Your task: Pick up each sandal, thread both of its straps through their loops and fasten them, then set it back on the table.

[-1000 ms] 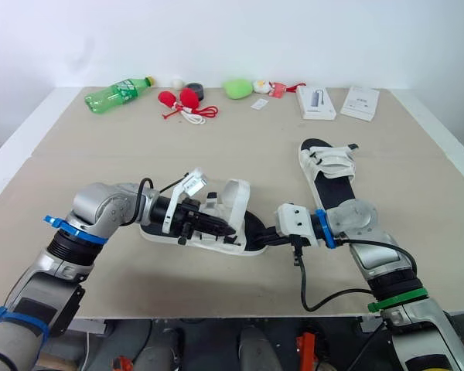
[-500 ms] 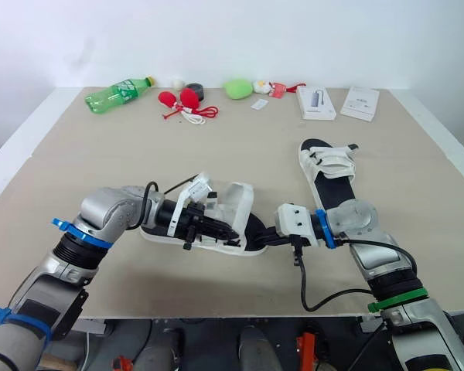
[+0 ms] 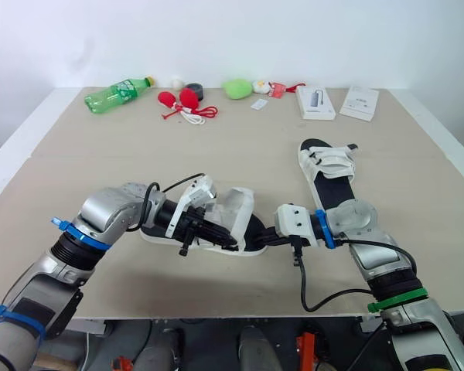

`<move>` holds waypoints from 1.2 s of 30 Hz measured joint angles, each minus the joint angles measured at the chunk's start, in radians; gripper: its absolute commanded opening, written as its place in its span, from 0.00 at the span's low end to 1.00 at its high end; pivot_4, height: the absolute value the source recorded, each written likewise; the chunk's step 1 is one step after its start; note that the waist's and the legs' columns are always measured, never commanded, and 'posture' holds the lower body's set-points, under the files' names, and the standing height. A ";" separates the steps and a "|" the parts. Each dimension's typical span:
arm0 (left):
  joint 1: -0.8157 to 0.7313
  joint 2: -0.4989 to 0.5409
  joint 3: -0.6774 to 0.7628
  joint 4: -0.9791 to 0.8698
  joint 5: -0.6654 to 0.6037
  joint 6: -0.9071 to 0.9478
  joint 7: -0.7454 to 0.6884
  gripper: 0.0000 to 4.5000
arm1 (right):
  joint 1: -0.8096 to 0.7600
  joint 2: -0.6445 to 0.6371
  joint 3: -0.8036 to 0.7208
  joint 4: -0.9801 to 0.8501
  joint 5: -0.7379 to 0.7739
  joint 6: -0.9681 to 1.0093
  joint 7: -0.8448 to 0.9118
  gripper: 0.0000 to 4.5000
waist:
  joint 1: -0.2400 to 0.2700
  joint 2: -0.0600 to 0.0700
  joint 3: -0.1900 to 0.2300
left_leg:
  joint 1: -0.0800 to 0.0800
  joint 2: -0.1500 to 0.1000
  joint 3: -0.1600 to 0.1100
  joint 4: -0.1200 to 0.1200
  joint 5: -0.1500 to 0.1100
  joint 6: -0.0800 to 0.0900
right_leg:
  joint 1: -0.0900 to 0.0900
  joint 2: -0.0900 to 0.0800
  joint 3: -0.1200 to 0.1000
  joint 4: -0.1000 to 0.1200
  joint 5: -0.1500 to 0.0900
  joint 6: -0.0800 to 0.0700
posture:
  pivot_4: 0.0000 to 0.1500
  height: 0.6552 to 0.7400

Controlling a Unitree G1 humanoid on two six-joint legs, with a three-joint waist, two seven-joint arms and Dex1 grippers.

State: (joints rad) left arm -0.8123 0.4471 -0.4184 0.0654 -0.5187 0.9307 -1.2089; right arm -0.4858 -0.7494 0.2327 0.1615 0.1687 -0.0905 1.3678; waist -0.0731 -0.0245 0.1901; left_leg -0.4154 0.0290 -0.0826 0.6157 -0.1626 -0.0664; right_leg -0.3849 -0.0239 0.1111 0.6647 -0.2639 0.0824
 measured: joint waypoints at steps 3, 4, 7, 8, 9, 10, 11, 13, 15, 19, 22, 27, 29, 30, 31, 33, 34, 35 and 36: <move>-0.005 0.004 -0.012 0.001 0.018 -0.037 -0.014 0.01 | -0.001 0.000 0.001 0.000 0.000 0.000 0.000 0.00 | 0.000 0.000 0.000 | 0.000 0.000 0.000 0.000 0.000 0.000 | 0.000 0.000 0.000 0.000 0.000 0.000 | 1.00 1.00; -0.005 0.005 -0.014 0.002 0.021 -0.044 -0.020 0.01 | -0.001 0.000 0.001 0.001 0.000 0.000 0.000 0.00 | 0.000 0.000 0.000 | 0.000 0.000 0.000 0.000 0.000 0.000 | 0.000 0.000 0.000 0.000 0.000 0.000 | 1.00 1.00; -0.005 0.005 -0.014 0.002 0.027 -0.055 -0.027 0.01 | -0.002 0.000 0.002 0.003 0.000 0.000 0.000 0.00 | 0.000 0.000 0.000 | 0.000 0.000 0.000 0.000 0.000 0.000 | 0.000 0.000 0.000 0.000 0.000 0.000 | 1.00 1.00; -0.005 0.006 -0.014 0.003 0.029 -0.060 -0.033 0.07 | -0.003 0.000 0.003 0.007 0.000 -0.001 0.000 0.00 | 0.000 0.000 0.000 | 0.000 0.000 0.000 0.000 0.000 0.000 | 0.000 0.000 0.000 0.000 0.000 0.000 | 1.00 1.00; -0.005 0.009 -0.014 0.003 0.030 -0.063 -0.044 0.14 | -0.005 0.000 0.004 0.008 0.000 -0.001 0.001 0.00 | 0.000 0.000 0.000 | 0.000 0.000 0.000 0.000 0.000 0.000 | 0.000 0.000 0.000 0.000 0.000 0.000 | 1.00 1.00; -0.005 0.014 -0.016 0.003 0.032 -0.064 -0.051 0.20 | -0.005 0.001 0.004 0.009 0.000 -0.001 0.000 0.00 | 0.000 0.000 0.000 | 0.000 0.000 0.000 0.000 0.000 0.000 | 0.000 0.000 0.000 0.000 0.000 0.000 | 1.00 1.00; -0.004 0.016 -0.016 0.003 0.032 -0.066 -0.056 0.28 | -0.005 0.001 0.004 0.009 0.000 -0.002 0.000 0.00 | 0.000 0.000 0.000 | 0.000 0.000 0.000 0.000 0.000 0.000 | -0.001 0.000 0.000 0.000 0.000 0.000 | 1.00 1.00; 0.000 0.027 -0.016 -0.006 0.031 -0.084 -0.087 0.49 | -0.006 0.001 0.005 0.010 0.000 -0.002 0.001 0.00 | -0.001 0.000 0.000 | 0.000 0.000 0.000 0.000 0.000 0.000 | -0.001 0.000 0.000 0.000 0.000 -0.001 | 1.00 1.00; 0.003 0.038 -0.017 -0.015 0.030 -0.102 -0.112 0.54 | -0.006 0.001 0.005 0.011 0.000 -0.002 0.001 0.00 | -0.001 0.000 0.000 | 0.000 0.000 0.000 0.000 0.000 0.000 | -0.001 0.000 0.000 0.000 0.000 -0.001 | 1.00 1.00; 0.002 0.037 -0.009 -0.002 0.030 -0.122 -0.116 0.54 | -0.008 0.001 0.005 0.015 0.000 -0.003 0.001 0.00 | -0.001 0.000 0.000 | 0.000 0.000 0.000 0.000 0.000 0.000 | -0.001 0.000 0.000 0.000 0.000 0.000 | 1.00 1.00; -0.030 0.021 0.008 0.032 0.029 -0.120 -0.119 0.54 | -0.009 0.001 0.004 0.017 0.000 -0.003 0.003 0.00 | -0.001 0.000 0.000 | 0.000 0.000 0.000 0.000 0.000 0.000 | -0.001 0.000 0.000 0.000 0.000 0.000 | 1.00 1.00; -0.078 -0.026 0.034 0.095 0.057 -0.141 -0.073 0.54 | -0.009 0.001 0.004 0.017 0.000 -0.006 0.003 0.00 | -0.001 0.000 0.000 | -0.001 0.000 0.000 0.000 0.000 0.000 | -0.001 0.000 0.000 0.000 0.000 0.000 | 1.00 1.00; -0.089 -0.042 0.035 0.122 0.067 -0.146 -0.060 0.54 | -0.010 0.001 0.004 0.017 0.000 -0.007 0.003 0.00 | -0.001 0.000 0.000 | -0.002 0.000 0.000 0.000 0.000 0.000 | -0.002 0.000 0.000 0.000 0.000 0.000 | 1.00 1.00; -0.098 -0.052 0.035 0.142 0.079 -0.149 -0.052 0.54 | -0.010 0.001 0.004 0.017 0.000 -0.008 0.003 0.00 | -0.001 0.000 0.000 | -0.002 0.000 0.000 0.000 0.000 0.000 | -0.002 0.000 0.000 0.000 0.000 0.001 | 1.00 1.00; -0.106 -0.060 0.035 0.159 0.088 -0.152 -0.044 0.54 | -0.010 0.001 0.004 0.017 0.000 -0.008 0.003 0.00 | -0.001 0.000 0.000 | -0.003 0.000 0.000 0.000 0.000 0.000 | -0.003 0.000 0.000 0.000 0.001 0.001 | 1.00 1.00; -0.117 -0.077 0.035 0.181 0.102 -0.162 -0.036 0.54 | -0.011 0.001 0.004 0.017 0.000 -0.008 0.003 0.00 | -0.001 0.000 0.000 | -0.003 0.000 0.000 0.000 0.000 0.000 | -0.003 0.000 0.000 0.000 0.000 0.001 | 1.00 1.00; -0.123 -0.084 0.035 0.195 0.109 -0.164 -0.033 0.42 | -0.011 0.001 0.004 0.017 0.000 -0.008 0.003 0.00 | -0.001 0.000 0.000 | -0.003 0.000 0.000 0.000 0.000 0.000 | -0.003 0.000 0.000 0.000 0.000 0.001 | 1.00 1.00; -0.128 -0.088 0.035 0.203 0.113 -0.167 -0.034 0.34 | -0.011 0.001 0.004 0.017 0.000 -0.008 0.003 0.00 | -0.001 0.000 0.000 | -0.003 0.000 0.000 0.000 0.000 0.000 | -0.003 0.000 0.000 0.000 0.001 0.001 | 1.00 1.00; -0.131 -0.089 0.035 0.205 0.117 -0.168 -0.034 0.25 | -0.011 0.001 0.004 0.017 0.000 -0.008 0.003 0.00 | -0.001 0.000 0.000 | -0.003 0.000 0.000 0.000 0.000 0.000 | -0.003 0.000 0.000 0.000 0.001 0.001 | 1.00 1.00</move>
State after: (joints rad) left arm -0.9428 0.3576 -0.3836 0.2705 -0.4020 0.7629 -1.2432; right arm -0.4966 -0.7485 0.2369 0.1788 0.1687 -0.0984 1.3710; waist -0.0741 -0.0245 0.1903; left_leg -0.4187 0.0289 -0.0825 0.6157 -0.1626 -0.0664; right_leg -0.3880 -0.0238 0.1112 0.6647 -0.2634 0.0834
